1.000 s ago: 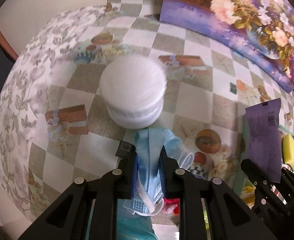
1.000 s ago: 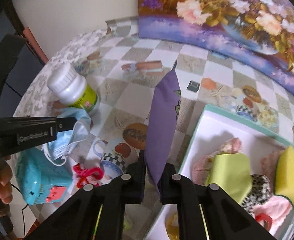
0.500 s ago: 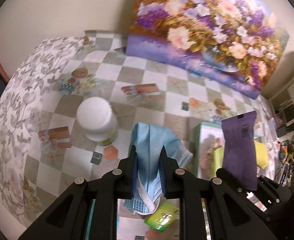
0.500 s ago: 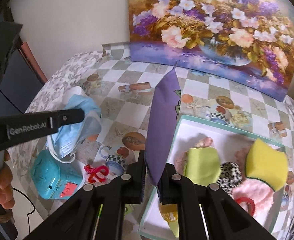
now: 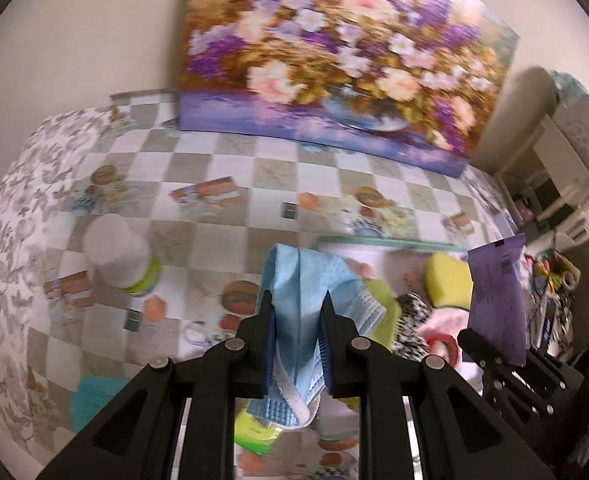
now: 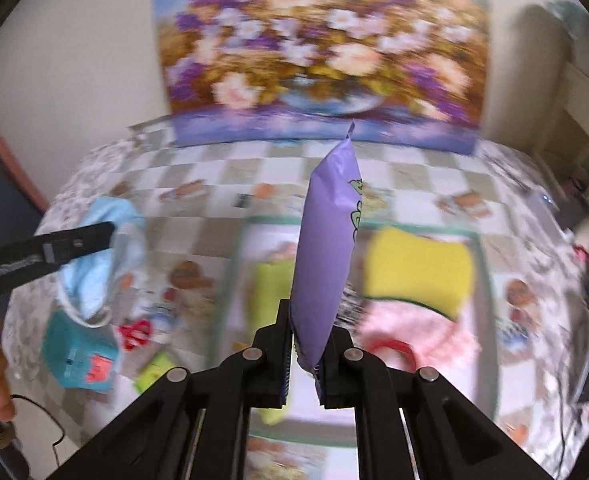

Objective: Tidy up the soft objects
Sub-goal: 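Carry the mask and wipes over the white tray and open both tools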

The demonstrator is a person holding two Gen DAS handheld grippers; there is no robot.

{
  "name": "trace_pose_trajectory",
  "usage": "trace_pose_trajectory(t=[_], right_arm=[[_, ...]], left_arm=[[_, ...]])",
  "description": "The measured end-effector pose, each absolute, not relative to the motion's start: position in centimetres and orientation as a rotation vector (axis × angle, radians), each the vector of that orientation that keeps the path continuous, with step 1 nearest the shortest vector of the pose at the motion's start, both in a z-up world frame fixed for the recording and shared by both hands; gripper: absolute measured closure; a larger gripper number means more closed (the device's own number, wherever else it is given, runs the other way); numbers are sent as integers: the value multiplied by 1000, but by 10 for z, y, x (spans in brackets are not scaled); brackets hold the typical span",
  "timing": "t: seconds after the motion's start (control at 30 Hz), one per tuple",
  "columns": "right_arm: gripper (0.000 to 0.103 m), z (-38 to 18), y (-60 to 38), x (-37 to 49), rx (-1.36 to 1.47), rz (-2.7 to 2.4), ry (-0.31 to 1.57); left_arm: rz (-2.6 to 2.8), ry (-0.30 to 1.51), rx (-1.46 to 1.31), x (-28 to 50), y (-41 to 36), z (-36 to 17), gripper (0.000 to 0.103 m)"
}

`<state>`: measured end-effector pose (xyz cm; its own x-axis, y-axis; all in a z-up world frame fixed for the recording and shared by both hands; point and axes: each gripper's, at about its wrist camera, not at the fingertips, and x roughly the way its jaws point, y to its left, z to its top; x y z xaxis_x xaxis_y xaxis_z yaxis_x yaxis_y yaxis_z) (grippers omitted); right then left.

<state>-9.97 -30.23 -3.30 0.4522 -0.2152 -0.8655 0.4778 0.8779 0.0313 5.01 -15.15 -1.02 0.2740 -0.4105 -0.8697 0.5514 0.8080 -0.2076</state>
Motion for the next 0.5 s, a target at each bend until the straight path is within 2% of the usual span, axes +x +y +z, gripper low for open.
trace_pose_trajectory(t=[0.23, 0.5], right_arm=[[93, -44, -335, -130, 357, -515, 1053], [91, -61, -348, -138, 396, -539, 1102]], left_arm=[[-760, 1150, 194, 17, -192, -19, 83], [-833, 1275, 233, -3, -228, -56, 83]])
